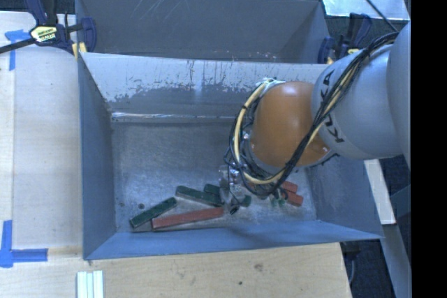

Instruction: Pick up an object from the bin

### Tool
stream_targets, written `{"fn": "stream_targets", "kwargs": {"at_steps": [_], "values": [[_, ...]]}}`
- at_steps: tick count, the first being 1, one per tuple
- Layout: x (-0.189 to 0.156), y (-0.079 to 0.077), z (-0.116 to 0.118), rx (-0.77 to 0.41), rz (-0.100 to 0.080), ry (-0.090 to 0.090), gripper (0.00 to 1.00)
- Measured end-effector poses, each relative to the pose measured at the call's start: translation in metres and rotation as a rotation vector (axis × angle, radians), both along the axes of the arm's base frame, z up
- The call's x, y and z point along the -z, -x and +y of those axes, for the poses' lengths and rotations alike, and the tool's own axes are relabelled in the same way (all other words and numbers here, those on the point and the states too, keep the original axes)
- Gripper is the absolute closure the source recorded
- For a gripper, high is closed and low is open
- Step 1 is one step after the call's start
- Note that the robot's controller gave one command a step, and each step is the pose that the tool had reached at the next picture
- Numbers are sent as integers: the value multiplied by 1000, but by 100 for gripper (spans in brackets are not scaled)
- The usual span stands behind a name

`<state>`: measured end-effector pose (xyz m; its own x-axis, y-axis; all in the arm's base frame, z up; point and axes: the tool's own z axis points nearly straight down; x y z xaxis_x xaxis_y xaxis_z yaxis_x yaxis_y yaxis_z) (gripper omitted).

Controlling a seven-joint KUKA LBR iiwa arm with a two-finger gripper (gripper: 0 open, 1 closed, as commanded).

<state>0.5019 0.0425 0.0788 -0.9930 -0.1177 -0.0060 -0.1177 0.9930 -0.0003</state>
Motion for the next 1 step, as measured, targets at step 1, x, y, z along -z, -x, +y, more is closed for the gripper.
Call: {"fn": "stream_targets", "kwargs": {"at_steps": [1], "values": [[1, 1, 0, 0, 3, 0, 0]]}}
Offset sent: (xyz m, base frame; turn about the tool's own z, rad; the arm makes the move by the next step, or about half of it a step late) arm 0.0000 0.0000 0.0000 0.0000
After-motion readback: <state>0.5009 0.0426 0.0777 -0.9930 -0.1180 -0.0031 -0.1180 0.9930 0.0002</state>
